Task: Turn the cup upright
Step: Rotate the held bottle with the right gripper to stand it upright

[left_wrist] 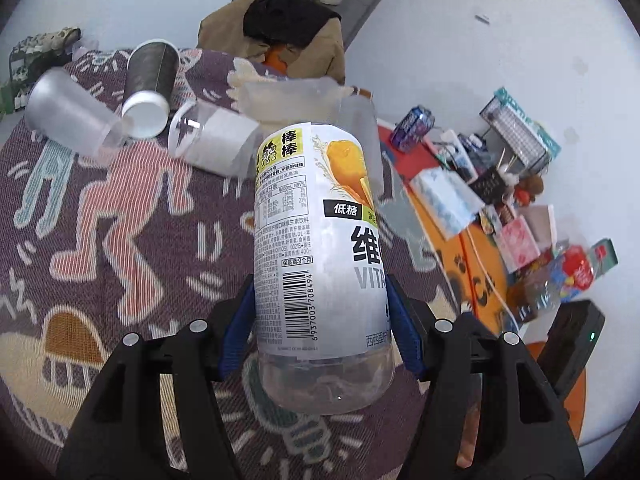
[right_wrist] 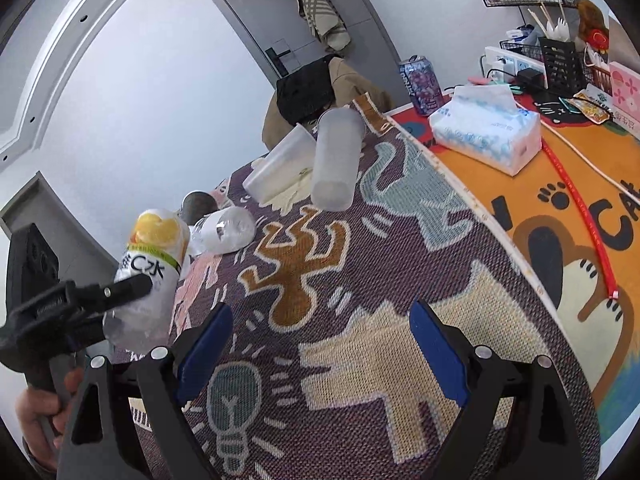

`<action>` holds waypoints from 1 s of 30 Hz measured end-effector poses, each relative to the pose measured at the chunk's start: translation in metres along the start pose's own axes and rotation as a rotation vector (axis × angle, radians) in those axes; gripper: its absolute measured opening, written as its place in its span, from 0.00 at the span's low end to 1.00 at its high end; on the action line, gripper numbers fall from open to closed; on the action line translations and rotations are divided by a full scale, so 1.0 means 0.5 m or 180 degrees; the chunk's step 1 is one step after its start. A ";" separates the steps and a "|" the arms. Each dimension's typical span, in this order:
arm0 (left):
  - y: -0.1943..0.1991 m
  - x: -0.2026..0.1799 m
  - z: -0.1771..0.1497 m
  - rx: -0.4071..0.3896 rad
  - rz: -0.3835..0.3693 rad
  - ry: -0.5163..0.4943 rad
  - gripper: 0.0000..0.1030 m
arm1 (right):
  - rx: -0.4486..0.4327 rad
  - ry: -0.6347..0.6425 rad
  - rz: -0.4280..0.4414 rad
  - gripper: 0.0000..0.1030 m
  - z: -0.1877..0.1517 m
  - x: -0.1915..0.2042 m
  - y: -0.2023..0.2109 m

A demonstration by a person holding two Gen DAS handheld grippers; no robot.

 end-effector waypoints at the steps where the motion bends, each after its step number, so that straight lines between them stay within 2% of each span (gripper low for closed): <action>1: -0.001 0.005 -0.008 0.0018 0.0025 -0.0011 0.61 | 0.0010 -0.0006 0.0017 0.85 -0.003 0.002 0.000; 11: -0.035 0.022 -0.089 0.0245 0.0230 -0.0186 0.61 | 0.0199 -0.0164 0.0175 0.85 -0.043 -0.008 -0.006; 13: -0.056 0.027 -0.103 0.0299 0.0338 -0.0245 0.61 | 0.0235 -0.0214 0.0214 0.85 -0.052 -0.013 -0.008; 18: -0.107 0.051 -0.129 0.0556 0.0411 -0.0148 0.62 | 0.0349 -0.0313 0.0308 0.85 -0.066 -0.017 -0.021; 19: -0.109 0.053 -0.130 0.0561 0.0429 -0.0112 0.67 | 0.0388 -0.0328 0.0344 0.86 -0.068 -0.016 -0.025; 20: -0.107 0.056 -0.128 0.0563 0.0440 -0.0090 0.77 | 0.0417 -0.0355 0.0413 0.87 -0.069 -0.012 -0.028; 22: -0.089 0.057 -0.117 0.0494 0.0335 -0.0026 0.84 | 0.0449 -0.0420 0.0620 0.87 -0.064 0.001 -0.034; 27: -0.037 0.073 -0.080 0.0281 0.0288 0.0045 0.84 | 0.0496 -0.0385 0.0917 0.87 -0.040 0.048 -0.050; 30: -0.015 0.094 -0.062 0.0180 0.0315 0.0113 0.84 | 0.0619 -0.0380 0.1121 0.88 -0.031 0.084 -0.076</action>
Point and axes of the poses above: each gripper's, at about its wrist camera, not at the fingertips, and y roughly against the way its jaws point, x to its left, z to its top, the point moved 7 cm from there along -y, roughly the way its jaws point, and after that the axes turned 15 degrees about y, right-handed, at the moved point
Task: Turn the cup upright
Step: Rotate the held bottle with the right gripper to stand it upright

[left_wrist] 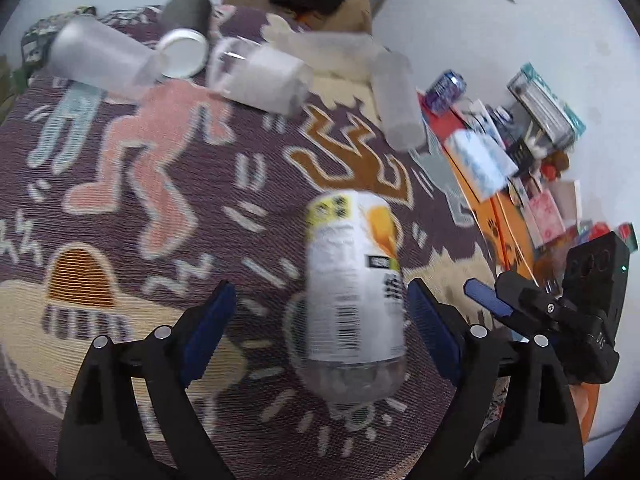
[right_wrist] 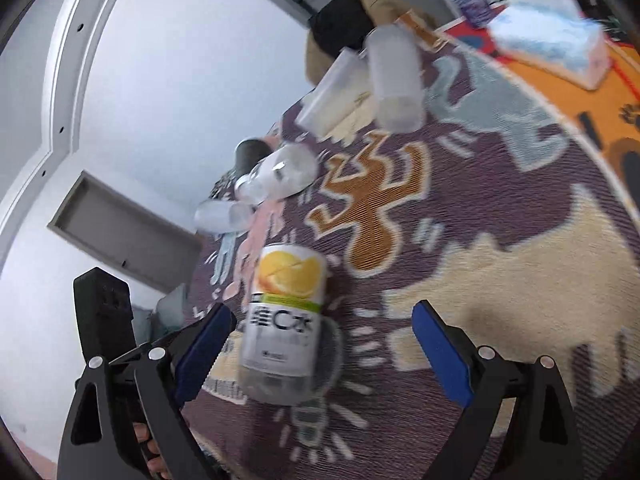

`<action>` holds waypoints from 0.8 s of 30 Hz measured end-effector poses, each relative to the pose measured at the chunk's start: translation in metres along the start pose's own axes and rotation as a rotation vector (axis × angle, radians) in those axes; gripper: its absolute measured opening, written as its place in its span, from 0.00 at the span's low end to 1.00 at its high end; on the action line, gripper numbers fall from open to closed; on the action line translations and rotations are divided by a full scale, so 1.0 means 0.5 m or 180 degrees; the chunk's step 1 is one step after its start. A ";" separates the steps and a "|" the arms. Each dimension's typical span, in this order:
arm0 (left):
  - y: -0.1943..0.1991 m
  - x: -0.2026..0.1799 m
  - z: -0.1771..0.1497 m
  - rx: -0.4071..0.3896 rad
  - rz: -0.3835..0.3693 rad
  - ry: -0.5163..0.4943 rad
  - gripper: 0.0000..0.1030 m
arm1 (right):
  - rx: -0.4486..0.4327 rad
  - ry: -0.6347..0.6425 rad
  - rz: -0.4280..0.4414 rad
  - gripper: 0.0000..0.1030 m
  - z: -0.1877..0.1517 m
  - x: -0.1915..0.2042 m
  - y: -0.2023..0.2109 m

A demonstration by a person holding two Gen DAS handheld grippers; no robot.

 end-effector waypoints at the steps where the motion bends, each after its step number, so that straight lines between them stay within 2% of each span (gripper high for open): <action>1: 0.007 0.011 0.005 -0.0029 0.0024 0.0028 0.84 | 0.0039 -0.0029 0.0068 0.87 0.001 0.007 -0.008; 6: 0.036 0.052 0.024 -0.0174 0.0137 0.0094 0.88 | 0.0247 -0.0029 0.0230 0.87 0.014 0.041 -0.059; 10: 0.055 0.080 0.034 -0.0274 0.0132 0.0184 0.94 | 0.0424 -0.0029 0.0210 0.87 0.025 0.044 -0.104; 15: 0.079 0.102 0.044 -0.0469 0.0207 0.0192 0.94 | 0.0613 -0.0013 0.0207 0.87 0.035 0.039 -0.152; 24: 0.086 0.128 0.033 -0.0471 0.0150 0.0230 0.94 | 0.0816 -0.0026 0.0126 0.84 0.040 0.037 -0.219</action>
Point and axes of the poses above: each gripper's, at about its wrist camera, not at the fingertips, and y roughly against the way its jaws point, x to its left, z to its top, the point moved 7 cm from there along -y, roughly the way its jaws point, and after that the axes turned 15 degrees about y, right-handed, at the moved point
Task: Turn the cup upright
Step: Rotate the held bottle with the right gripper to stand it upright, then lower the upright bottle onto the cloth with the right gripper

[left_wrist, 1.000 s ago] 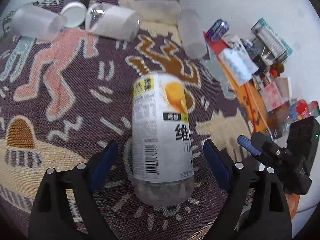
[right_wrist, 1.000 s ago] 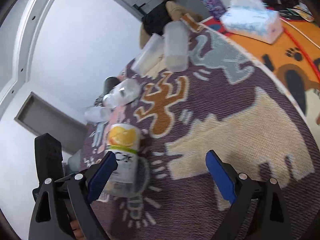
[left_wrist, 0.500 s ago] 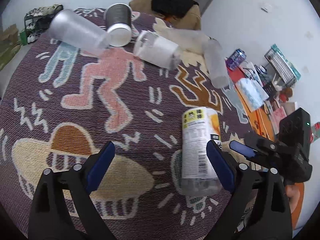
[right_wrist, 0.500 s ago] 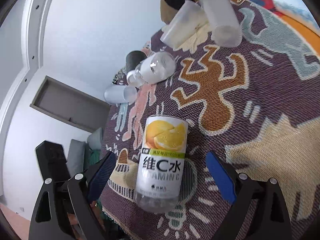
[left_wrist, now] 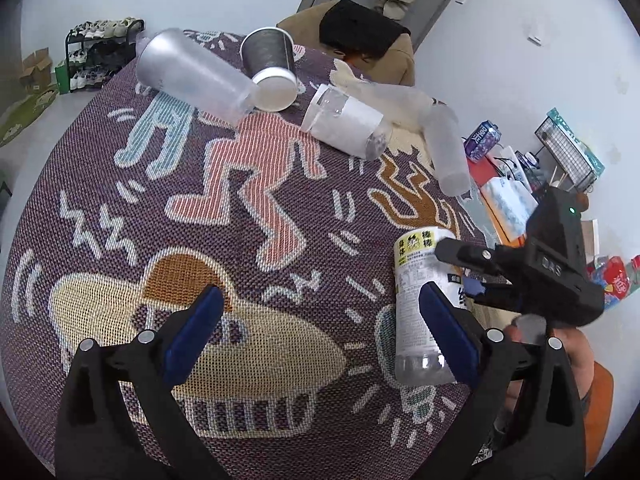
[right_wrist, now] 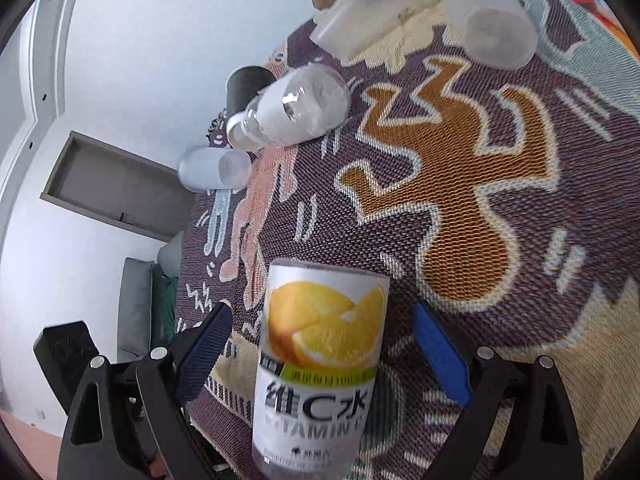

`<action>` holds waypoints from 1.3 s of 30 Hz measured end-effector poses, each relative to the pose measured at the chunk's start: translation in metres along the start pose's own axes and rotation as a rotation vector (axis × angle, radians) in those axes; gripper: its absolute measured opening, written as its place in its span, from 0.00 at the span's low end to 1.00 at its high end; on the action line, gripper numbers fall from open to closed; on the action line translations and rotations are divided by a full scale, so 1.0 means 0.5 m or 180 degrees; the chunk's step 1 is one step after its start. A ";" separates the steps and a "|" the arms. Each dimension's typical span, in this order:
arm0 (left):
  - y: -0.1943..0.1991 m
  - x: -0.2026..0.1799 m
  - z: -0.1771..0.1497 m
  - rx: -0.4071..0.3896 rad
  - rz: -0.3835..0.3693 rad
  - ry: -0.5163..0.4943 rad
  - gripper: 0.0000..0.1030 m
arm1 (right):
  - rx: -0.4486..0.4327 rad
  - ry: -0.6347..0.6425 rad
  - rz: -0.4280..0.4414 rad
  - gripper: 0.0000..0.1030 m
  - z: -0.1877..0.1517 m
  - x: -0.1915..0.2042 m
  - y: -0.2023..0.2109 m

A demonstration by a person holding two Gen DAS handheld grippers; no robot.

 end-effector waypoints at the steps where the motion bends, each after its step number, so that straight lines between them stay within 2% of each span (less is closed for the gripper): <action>1: -0.001 0.001 -0.002 0.0017 -0.0016 0.0013 0.94 | 0.0029 -0.0013 -0.0011 0.80 0.001 -0.003 -0.007; 2: -0.002 0.003 -0.004 0.0029 -0.0031 0.0027 0.94 | 0.0043 -0.0013 -0.0032 0.77 0.001 -0.005 -0.013; 3: -0.002 0.003 -0.005 0.0028 -0.0036 0.0032 0.94 | 0.0028 0.0009 -0.0063 0.66 0.001 -0.005 -0.013; 4: 0.000 0.004 -0.004 0.0018 -0.0049 0.0036 0.94 | -0.0003 0.0035 -0.0050 0.61 0.003 -0.004 -0.010; 6: 0.005 0.004 -0.004 -0.0014 -0.0057 0.0040 0.94 | -0.0072 0.0029 0.0032 0.61 0.001 0.002 0.003; 12: 0.020 0.004 0.002 -0.0095 -0.0037 0.0042 0.94 | -0.0383 0.0292 0.0016 0.60 -0.014 0.038 0.067; 16: 0.033 -0.003 0.010 -0.0172 -0.0053 0.0035 0.94 | -0.0669 0.0739 -0.0203 0.60 -0.022 0.094 0.132; 22: 0.045 -0.019 0.007 -0.0237 -0.0075 -0.0059 0.95 | -0.0919 0.1376 -0.0672 0.59 -0.039 0.163 0.189; 28: 0.062 -0.026 0.008 -0.0324 -0.0068 -0.0131 0.95 | -0.0965 0.1760 -0.1008 0.59 -0.060 0.195 0.199; 39: 0.066 -0.006 0.009 -0.0338 -0.0043 -0.0094 0.95 | -0.0724 0.2058 -0.1348 0.59 -0.076 0.223 0.173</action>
Point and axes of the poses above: each gripper's, at about its wrist camera, not at the fingertips, and y roughly against the way its jaws point, x to its left, z to its top, the point moved 7 cm from there along -y, roughly the way its jaws point, and after that the axes turned 15 degrees about y, right-handed, at the moved point
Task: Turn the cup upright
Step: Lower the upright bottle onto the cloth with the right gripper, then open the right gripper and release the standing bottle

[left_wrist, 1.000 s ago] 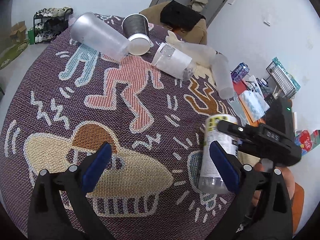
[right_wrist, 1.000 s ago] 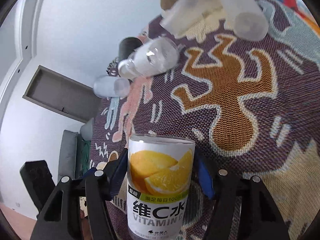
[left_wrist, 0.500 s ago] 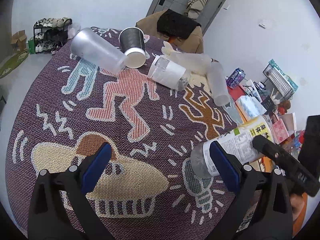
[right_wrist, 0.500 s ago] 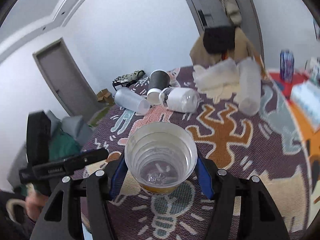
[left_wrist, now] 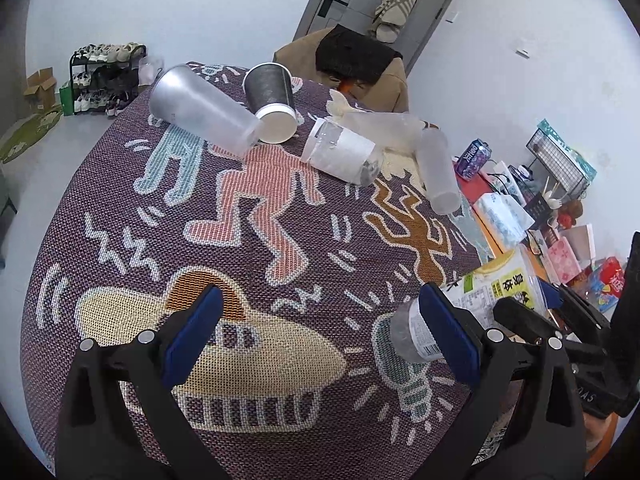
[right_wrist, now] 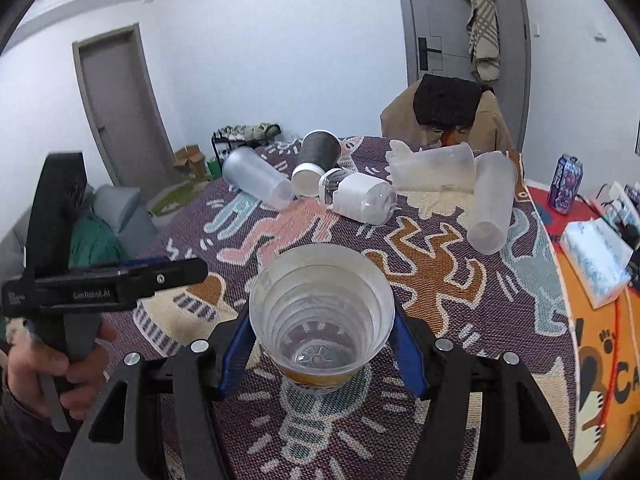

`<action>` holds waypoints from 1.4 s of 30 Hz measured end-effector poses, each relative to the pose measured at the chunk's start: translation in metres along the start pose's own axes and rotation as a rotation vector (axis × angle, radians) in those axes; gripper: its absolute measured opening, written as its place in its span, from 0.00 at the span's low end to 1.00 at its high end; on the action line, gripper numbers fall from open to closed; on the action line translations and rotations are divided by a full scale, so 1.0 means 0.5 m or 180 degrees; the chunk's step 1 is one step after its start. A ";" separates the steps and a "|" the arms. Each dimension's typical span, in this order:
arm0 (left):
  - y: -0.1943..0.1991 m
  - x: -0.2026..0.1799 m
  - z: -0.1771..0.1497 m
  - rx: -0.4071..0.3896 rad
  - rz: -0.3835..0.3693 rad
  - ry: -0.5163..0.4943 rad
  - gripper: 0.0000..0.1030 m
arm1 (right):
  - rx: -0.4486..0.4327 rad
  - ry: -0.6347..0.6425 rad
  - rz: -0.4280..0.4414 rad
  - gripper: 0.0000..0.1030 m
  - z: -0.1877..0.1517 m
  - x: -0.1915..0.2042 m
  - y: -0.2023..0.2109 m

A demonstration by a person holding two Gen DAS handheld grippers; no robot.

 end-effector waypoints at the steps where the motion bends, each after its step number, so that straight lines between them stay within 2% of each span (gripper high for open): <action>1: 0.001 0.001 -0.001 -0.0003 0.0002 0.0005 0.95 | 0.0025 0.0029 -0.0015 0.59 0.000 0.004 -0.002; 5: 0.003 0.007 -0.001 -0.0007 0.0005 0.0024 0.95 | 0.0215 0.0110 -0.0076 0.60 -0.009 0.015 -0.019; 9: 0.009 0.010 -0.001 -0.0034 0.0009 0.0017 0.95 | 0.0264 0.0055 -0.0080 0.61 -0.007 0.011 -0.029; 10: 0.010 0.011 -0.001 -0.0036 0.0004 0.0021 0.95 | 0.0262 0.0049 -0.0100 0.70 -0.006 0.010 -0.030; 12: 0.014 0.013 -0.001 -0.0048 0.0000 0.0030 0.95 | 0.0186 0.0040 -0.0149 0.83 0.000 0.009 -0.020; 17: 0.023 0.012 0.000 -0.0093 -0.0002 0.0018 0.94 | 0.0085 -0.0008 -0.0124 0.87 0.000 0.011 0.007; 19: 0.028 0.005 -0.001 -0.0114 -0.0020 -0.0019 0.95 | 0.0015 -0.0076 -0.0094 0.93 -0.004 0.009 0.023; 29: 0.085 -0.055 -0.023 -0.0366 -0.0137 -0.0392 0.95 | -0.0333 -0.0349 -0.0123 0.92 -0.040 -0.007 0.106; 35: 0.118 -0.076 -0.037 -0.0591 -0.0143 -0.0561 0.95 | -0.0407 -0.0483 -0.0228 0.93 -0.083 -0.027 0.133; 42: 0.139 -0.081 -0.057 -0.0694 -0.0159 -0.0671 0.95 | -0.0449 -0.0573 -0.0371 0.93 -0.120 -0.043 0.156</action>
Point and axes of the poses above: each gripper's, at about its wrist camera, not at the fingertips, and y roughly against the way its jaws point, x to its left, z to its top, the point moved 7 cm from there along -y, roughly the way its jaws point, and after that the axes turned 15 degrees about y, right-handed, at the moved point
